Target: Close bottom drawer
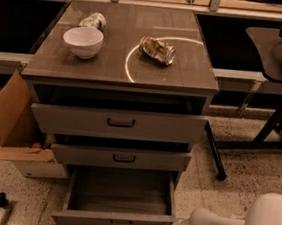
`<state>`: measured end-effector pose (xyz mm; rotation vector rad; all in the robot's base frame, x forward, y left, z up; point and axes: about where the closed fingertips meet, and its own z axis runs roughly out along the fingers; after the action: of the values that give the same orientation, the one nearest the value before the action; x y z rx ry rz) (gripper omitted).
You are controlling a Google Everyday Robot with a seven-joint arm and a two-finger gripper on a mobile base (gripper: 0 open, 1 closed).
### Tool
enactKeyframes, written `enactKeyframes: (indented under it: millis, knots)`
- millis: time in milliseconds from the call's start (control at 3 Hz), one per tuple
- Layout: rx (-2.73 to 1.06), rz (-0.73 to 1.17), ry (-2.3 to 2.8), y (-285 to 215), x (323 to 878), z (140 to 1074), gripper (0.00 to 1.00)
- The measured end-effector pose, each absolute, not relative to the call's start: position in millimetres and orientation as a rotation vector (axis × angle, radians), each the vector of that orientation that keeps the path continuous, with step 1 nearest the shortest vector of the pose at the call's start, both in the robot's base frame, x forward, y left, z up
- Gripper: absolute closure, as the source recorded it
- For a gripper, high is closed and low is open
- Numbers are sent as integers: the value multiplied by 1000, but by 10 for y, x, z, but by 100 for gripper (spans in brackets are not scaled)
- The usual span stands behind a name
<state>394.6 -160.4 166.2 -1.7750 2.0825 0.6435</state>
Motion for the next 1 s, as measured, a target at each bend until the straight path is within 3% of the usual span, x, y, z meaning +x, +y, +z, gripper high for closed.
enactKeyframes:
  millis: [1000]
  knots:
    - [-1668,489,2112,-1461,4393,1401,100]
